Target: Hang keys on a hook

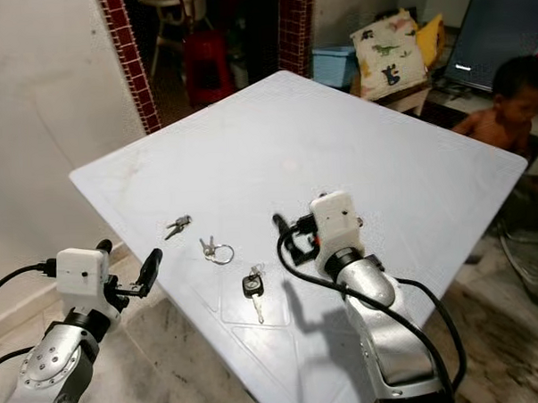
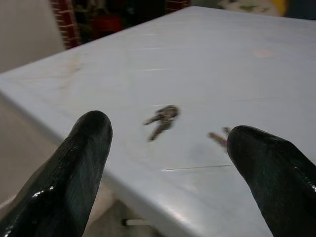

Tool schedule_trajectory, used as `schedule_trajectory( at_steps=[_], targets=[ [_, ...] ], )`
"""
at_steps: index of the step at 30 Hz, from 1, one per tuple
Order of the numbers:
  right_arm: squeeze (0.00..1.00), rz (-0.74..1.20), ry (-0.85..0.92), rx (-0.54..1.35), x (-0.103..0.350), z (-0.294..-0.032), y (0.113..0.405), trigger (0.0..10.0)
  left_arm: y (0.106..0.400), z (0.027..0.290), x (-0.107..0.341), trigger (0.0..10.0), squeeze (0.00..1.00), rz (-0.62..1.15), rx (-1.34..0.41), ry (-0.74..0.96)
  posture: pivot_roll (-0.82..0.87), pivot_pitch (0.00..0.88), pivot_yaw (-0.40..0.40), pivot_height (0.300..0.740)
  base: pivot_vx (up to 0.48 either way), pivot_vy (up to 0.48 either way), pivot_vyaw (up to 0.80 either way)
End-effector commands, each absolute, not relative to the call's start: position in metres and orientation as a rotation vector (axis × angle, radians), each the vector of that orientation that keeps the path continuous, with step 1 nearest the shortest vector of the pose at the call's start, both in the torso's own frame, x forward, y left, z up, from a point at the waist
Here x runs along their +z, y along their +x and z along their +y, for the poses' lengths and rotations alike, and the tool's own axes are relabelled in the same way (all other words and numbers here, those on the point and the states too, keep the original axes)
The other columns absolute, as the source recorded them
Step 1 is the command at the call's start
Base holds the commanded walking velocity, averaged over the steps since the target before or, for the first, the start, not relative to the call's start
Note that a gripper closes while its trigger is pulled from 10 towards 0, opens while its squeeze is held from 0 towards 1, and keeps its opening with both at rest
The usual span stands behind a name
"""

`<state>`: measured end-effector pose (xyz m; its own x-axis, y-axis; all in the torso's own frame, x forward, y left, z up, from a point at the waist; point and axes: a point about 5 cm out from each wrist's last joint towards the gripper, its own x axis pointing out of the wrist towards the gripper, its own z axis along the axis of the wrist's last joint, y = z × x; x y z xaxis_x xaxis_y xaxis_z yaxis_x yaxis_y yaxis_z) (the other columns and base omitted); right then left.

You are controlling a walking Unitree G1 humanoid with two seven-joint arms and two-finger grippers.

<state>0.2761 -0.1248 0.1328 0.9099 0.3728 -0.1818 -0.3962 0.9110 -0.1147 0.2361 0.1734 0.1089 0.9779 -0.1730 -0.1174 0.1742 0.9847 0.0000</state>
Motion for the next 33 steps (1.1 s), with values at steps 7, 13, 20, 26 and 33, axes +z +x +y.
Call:
schedule_trajectory(
  at_steps=[7,13,20,26,33],
  targets=[
    [0.00,0.317,-0.149,0.508,0.122,-0.117,0.259,10.0,0.212,0.157,0.090,10.0,0.00,0.275,-0.386,-0.038,0.02,0.000,0.010,0.740,0.000,0.000,0.00],
    [0.00,0.383,-0.100,0.574,0.118,-0.106,0.254,10.0,0.214,0.152,0.092,10.0,0.00,0.295,-0.485,-0.053,0.02,0.000,0.017,0.740,0.000,0.000,0.00],
    [0.00,0.394,-0.073,0.625,0.126,-0.089,0.258,10.0,0.219,0.154,0.097,10.0,0.00,0.287,-0.527,-0.008,0.03,0.000,0.023,0.740,0.000,0.000,0.00],
    [0.00,0.447,-0.088,0.626,0.118,-0.083,0.258,10.0,0.220,0.160,0.101,10.0,0.00,0.289,-0.512,-0.007,0.05,0.000,0.014,0.740,0.000,0.000,0.00],
    [0.00,0.528,-0.100,0.611,0.096,-0.084,0.256,10.0,0.218,0.161,0.103,10.0,0.00,0.288,-0.506,0.000,0.09,0.000,0.004,0.740,0.000,0.000,0.00]
  ],
)
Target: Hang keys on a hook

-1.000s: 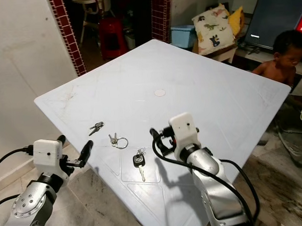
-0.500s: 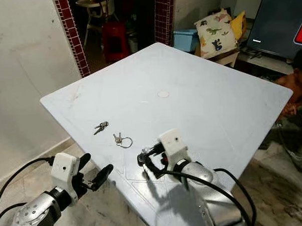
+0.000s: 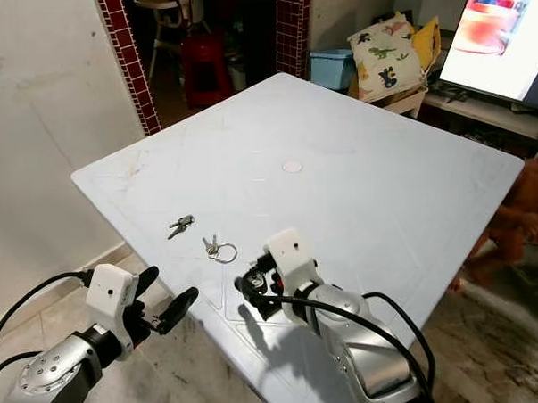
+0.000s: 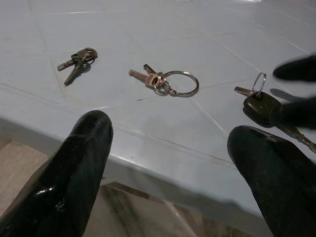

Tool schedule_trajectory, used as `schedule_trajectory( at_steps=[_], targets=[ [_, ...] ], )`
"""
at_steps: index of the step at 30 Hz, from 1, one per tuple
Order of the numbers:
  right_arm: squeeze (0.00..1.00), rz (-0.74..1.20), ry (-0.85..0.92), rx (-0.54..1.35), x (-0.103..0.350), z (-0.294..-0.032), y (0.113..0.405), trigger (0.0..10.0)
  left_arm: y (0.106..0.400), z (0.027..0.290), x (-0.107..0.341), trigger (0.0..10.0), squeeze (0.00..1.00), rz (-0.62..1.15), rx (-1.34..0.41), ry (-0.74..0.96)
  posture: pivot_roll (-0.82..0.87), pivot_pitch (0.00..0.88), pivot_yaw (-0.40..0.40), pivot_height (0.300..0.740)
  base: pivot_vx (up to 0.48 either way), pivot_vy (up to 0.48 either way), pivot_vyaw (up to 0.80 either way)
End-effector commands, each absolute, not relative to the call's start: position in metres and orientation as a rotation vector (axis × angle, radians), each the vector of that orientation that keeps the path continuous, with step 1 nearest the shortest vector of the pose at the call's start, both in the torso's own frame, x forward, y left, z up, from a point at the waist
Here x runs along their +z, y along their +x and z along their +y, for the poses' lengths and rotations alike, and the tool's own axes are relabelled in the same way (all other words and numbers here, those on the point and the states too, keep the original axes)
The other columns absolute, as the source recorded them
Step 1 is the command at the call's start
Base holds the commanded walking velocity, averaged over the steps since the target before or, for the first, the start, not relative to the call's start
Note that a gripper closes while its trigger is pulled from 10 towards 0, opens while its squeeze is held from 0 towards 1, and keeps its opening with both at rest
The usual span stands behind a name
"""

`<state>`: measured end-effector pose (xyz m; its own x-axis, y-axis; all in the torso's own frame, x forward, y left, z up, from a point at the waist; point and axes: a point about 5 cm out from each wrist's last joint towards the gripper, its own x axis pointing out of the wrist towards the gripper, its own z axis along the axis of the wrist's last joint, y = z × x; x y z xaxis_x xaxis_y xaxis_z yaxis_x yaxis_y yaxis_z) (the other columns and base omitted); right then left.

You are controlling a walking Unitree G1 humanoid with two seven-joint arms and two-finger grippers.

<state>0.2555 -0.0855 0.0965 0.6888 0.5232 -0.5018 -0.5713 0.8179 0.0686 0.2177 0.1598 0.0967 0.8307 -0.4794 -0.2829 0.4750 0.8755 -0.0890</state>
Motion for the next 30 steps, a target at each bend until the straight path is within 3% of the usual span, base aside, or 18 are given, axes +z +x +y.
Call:
schedule_trajectory(
  at_steps=[1,20,21,22,23,24,25,30],
  targets=[
    [0.00,0.533,-0.097,0.611,0.095,-0.083,0.256,10.0,0.217,0.162,0.103,10.0,0.00,0.288,-0.505,0.001,0.09,0.000,0.004,0.740,0.000,0.000,0.00],
    [0.00,0.540,-0.105,0.539,0.090,-0.076,0.267,10.0,0.218,0.162,0.104,10.0,0.00,0.292,-0.503,0.008,0.10,0.000,0.006,0.740,0.000,0.000,0.00],
    [0.00,0.545,-0.107,0.530,0.087,-0.076,0.267,9.3,0.218,0.161,0.104,10.0,0.00,0.292,-0.502,0.007,0.10,0.000,0.004,0.740,0.000,0.000,0.00],
    [0.00,0.551,-0.109,0.519,0.084,-0.076,0.266,6.6,0.217,0.161,0.104,10.0,0.00,0.293,-0.502,0.007,0.10,0.000,0.004,0.740,0.000,0.000,0.00],
    [0.00,0.552,-0.110,0.516,0.083,-0.076,0.266,5.6,0.217,0.160,0.104,10.0,0.00,0.293,-0.502,0.007,0.10,0.000,0.004,0.740,0.000,0.000,0.00],
    [0.00,0.552,-0.110,0.516,0.083,-0.076,0.266,5.6,0.217,0.160,0.104,10.0,0.00,0.293,-0.502,0.007,0.10,0.000,0.004,0.740,0.000,0.000,0.00],
    [0.00,0.552,-0.109,0.499,0.082,-0.076,0.268,0.0,0.217,0.159,0.104,10.0,0.00,0.293,-0.504,0.006,0.10,0.000,0.004,0.740,0.000,0.000,0.00],
    [0.00,0.548,-0.104,0.485,0.081,-0.077,0.269,0.0,0.216,0.158,0.104,10.0,0.00,0.293,-0.507,0.006,0.10,0.000,0.004,0.740,0.000,0.000,0.00]
  ],
)
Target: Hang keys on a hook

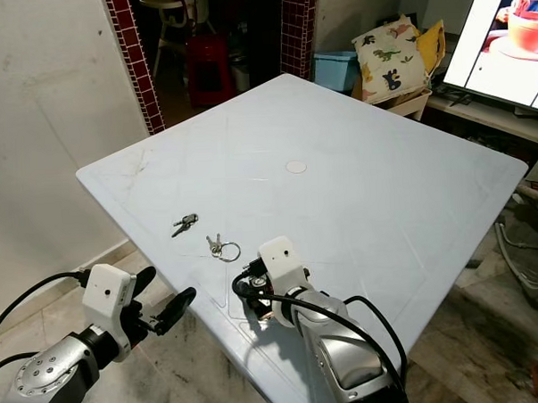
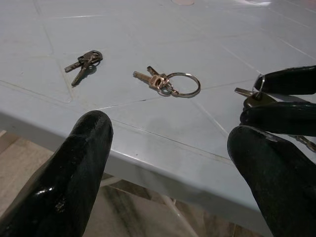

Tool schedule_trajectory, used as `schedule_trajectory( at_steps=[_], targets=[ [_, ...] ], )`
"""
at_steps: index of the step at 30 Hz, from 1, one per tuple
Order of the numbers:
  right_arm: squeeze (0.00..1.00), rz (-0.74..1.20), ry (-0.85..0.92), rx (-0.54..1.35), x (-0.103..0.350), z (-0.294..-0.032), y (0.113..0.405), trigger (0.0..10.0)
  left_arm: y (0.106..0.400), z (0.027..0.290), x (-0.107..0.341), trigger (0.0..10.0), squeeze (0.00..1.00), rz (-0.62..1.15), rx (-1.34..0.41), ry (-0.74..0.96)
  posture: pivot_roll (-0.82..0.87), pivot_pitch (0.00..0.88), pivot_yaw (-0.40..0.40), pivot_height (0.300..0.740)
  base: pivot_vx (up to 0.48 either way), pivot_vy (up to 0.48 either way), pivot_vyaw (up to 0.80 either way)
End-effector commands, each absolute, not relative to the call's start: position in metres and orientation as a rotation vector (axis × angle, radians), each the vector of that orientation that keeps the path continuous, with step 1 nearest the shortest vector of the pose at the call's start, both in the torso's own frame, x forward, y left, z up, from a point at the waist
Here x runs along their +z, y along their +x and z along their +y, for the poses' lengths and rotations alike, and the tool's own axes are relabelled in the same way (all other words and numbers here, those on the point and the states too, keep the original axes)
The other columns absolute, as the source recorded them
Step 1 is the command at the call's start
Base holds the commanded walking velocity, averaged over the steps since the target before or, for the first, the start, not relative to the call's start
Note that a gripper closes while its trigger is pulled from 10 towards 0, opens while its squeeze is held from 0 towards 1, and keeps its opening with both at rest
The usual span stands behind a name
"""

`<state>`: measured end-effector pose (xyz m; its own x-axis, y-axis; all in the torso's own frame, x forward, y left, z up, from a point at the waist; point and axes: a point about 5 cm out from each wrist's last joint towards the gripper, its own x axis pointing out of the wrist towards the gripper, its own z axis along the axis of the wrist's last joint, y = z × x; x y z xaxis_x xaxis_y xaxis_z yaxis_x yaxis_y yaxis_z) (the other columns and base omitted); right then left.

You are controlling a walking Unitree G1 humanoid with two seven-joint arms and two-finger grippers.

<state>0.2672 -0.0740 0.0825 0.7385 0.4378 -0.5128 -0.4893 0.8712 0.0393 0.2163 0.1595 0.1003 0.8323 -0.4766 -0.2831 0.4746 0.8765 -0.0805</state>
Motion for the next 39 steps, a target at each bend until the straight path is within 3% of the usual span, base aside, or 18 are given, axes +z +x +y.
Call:
schedule_trajectory(
  at_steps=[1,24,25,27,28,29,30,34,36,37,38,39],
  targets=[
    [0.00,0.547,-0.104,0.481,0.081,-0.078,0.270,0.0,0.216,0.158,0.104,10.0,0.00,0.293,-0.508,0.006,0.10,0.000,0.004,0.740,0.000,0.000,0.00],
    [0.00,0.512,-0.137,0.388,0.080,-0.087,0.274,0.0,0.217,0.157,0.103,10.0,0.00,0.288,-0.501,0.015,0.09,0.000,0.001,0.740,0.000,0.000,0.00],
    [0.00,0.511,-0.137,0.387,0.080,-0.087,0.274,0.9,0.217,0.157,0.103,10.0,0.00,0.288,-0.501,0.015,0.09,0.000,0.001,0.740,0.000,0.000,0.00],
    [0.00,0.503,-0.134,0.390,0.081,-0.086,0.275,4.5,0.217,0.156,0.103,10.0,0.00,0.288,-0.503,0.016,0.09,0.000,0.001,0.740,0.000,0.000,0.00],
    [0.00,0.502,-0.133,0.390,0.081,-0.086,0.275,4.5,0.217,0.156,0.103,10.0,0.00,0.288,-0.503,0.016,0.09,0.000,0.001,0.740,0.000,0.000,0.00],
    [0.00,0.499,-0.132,0.390,0.082,-0.086,0.275,9.4,0.217,0.156,0.103,10.0,0.00,0.288,-0.503,0.016,0.09,0.000,0.001,0.740,0.000,0.000,0.00],
    [0.00,0.494,-0.131,0.392,0.083,-0.086,0.275,10.0,0.217,0.155,0.103,10.0,0.00,0.288,-0.503,0.016,0.09,0.000,0.001,0.740,0.000,0.000,0.00],
    [0.00,0.484,-0.126,0.378,0.084,-0.088,0.275,9.8,0.217,0.155,0.103,10.0,0.00,0.288,-0.502,0.016,0.09,0.000,0.001,0.740,0.000,0.000,0.00],
    [0.00,0.488,-0.123,0.378,0.083,-0.088,0.275,1.9,0.217,0.155,0.103,10.0,0.00,0.288,-0.502,0.016,0.09,0.000,0.001,0.740,0.000,0.000,0.00],
    [0.00,0.488,-0.123,0.378,0.083,-0.088,0.275,1.9,0.217,0.155,0.103,10.0,0.00,0.288,-0.502,0.016,0.09,0.000,0.001,0.740,0.000,0.000,0.00],
    [0.00,0.490,-0.124,0.380,0.083,-0.088,0.275,0.0,0.217,0.155,0.103,10.0,0.00,0.288,-0.502,0.016,0.09,0.000,0.002,0.740,0.000,0.000,0.00],
    [0.00,0.492,-0.123,0.379,0.083,-0.088,0.275,0.0,0.217,0.155,0.103,10.0,0.00,0.288,-0.502,0.016,0.09,0.000,0.002,0.740,0.000,0.000,0.00]
  ],
)
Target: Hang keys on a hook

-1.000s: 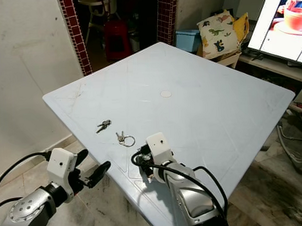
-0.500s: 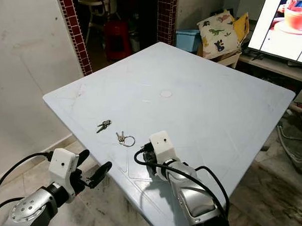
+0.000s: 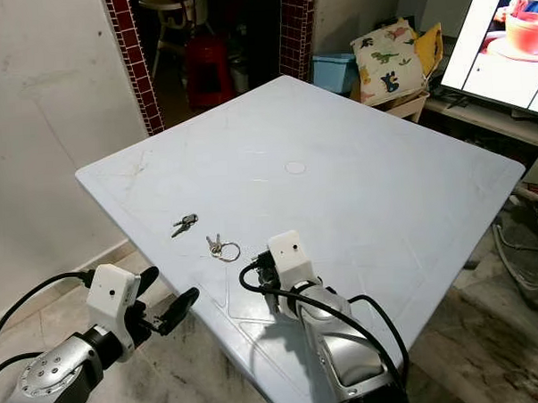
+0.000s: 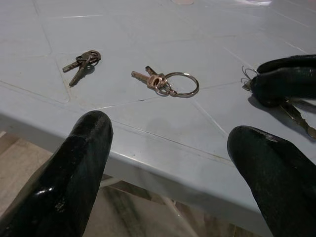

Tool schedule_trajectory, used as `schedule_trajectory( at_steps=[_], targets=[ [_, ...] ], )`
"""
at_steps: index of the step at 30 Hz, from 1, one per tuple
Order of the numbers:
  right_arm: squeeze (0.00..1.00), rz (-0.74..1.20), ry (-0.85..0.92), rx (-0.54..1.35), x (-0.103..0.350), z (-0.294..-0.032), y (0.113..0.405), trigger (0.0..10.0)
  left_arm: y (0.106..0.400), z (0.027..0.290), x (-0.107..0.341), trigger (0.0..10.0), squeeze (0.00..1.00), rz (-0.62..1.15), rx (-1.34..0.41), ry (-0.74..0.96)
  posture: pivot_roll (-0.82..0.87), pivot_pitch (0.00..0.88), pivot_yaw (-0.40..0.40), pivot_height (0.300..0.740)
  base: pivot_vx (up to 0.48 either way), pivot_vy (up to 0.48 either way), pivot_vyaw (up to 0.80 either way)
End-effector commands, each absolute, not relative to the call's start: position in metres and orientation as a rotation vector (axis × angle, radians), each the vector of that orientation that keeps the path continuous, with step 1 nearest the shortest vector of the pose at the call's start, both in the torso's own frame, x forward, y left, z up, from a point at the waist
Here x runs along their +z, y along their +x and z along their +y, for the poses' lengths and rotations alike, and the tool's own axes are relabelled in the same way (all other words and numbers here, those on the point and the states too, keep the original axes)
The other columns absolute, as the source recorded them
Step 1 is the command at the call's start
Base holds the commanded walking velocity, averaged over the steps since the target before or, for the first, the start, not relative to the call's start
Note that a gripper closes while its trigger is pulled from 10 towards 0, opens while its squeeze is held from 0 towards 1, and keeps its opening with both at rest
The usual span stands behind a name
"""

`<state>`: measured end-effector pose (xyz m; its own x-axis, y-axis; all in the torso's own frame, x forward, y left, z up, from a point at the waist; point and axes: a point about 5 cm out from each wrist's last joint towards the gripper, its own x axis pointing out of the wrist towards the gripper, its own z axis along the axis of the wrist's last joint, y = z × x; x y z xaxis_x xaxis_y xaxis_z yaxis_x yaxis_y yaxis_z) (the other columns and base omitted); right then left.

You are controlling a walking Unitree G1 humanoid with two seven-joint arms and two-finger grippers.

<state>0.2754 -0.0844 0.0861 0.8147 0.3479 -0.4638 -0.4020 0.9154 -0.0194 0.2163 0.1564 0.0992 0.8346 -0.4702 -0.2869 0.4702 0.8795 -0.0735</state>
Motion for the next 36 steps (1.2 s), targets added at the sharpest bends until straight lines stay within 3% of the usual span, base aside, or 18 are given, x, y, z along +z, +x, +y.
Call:
schedule_trajectory(
  at_steps=[1,26,27,28,36],
  targets=[
    [0.00,0.493,-0.122,0.379,0.083,-0.088,0.275,0.0,0.217,0.155,0.103,10.0,0.00,0.287,-0.502,0.016,0.09,0.000,0.002,0.740,0.000,0.000,0.00],
    [0.00,0.498,-0.122,0.384,0.089,-0.095,0.275,0.0,0.217,0.155,0.103,10.0,0.00,0.288,-0.505,0.018,0.09,0.000,0.005,0.740,0.000,0.000,0.00],
    [0.00,0.496,-0.139,0.390,0.090,-0.095,0.275,4.2,0.217,0.155,0.103,10.0,0.00,0.289,-0.506,0.018,0.09,0.000,0.005,0.740,0.000,0.000,0.00],
    [0.00,0.481,-0.159,0.407,0.092,-0.095,0.275,10.0,0.217,0.155,0.103,10.0,0.00,0.289,-0.507,0.019,0.08,0.000,0.007,0.740,0.000,0.000,0.00],
    [0.00,0.348,-0.396,0.560,0.109,-0.109,0.288,10.0,0.221,0.152,0.102,10.0,0.00,0.284,-0.515,0.023,0.07,0.000,0.014,0.740,0.000,0.000,0.00]
  ],
)
